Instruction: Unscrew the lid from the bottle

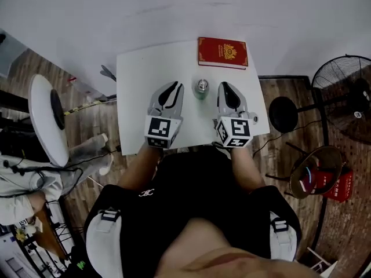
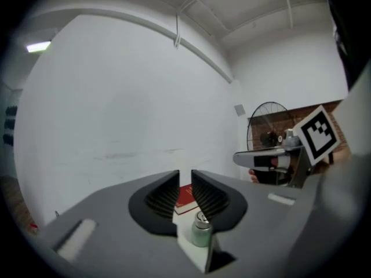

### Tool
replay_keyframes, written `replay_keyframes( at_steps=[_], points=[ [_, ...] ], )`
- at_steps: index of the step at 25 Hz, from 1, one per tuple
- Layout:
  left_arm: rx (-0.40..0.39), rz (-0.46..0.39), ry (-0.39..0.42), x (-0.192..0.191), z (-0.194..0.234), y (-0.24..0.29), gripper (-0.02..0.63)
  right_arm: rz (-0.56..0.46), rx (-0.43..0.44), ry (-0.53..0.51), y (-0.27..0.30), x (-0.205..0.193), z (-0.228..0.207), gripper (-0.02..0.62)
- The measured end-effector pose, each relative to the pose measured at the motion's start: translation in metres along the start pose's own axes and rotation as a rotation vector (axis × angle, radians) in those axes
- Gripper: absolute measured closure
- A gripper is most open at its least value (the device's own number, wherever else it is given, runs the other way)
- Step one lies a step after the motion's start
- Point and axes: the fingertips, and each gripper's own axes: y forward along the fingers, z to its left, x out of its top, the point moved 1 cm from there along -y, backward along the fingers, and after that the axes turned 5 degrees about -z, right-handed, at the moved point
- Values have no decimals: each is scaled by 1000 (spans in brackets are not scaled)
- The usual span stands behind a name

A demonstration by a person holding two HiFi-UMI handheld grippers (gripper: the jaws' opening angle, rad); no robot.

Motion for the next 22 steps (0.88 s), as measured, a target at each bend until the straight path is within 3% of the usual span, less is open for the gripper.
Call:
replay_keyframes(
  at_steps=[1,2,3,4,5,14,22],
  points=[
    [-26,2,-11,-6,0,8,526,-5,48,-3,11,-4,1,531],
    [-51,9,-19,-13,-2,14,464,1,99,-5,19,-9,4,414],
    [-75,25,-20,-21,-5,18,357,18,145,-1,25,-16,6,368],
    [-97,50,-14,-32,-9,20,290,41,181,6,27,-23,8,348],
    [-114,78,-5,-43,-13,21,265,66,209,12,27,-31,9,337],
    [-191,237,-22,-141,-27,45,229,282,367,-45,41,-114,19,313],
    [-285,318,-7,-198,-45,81,230,444,376,-51,54,-171,12,313]
  ],
)
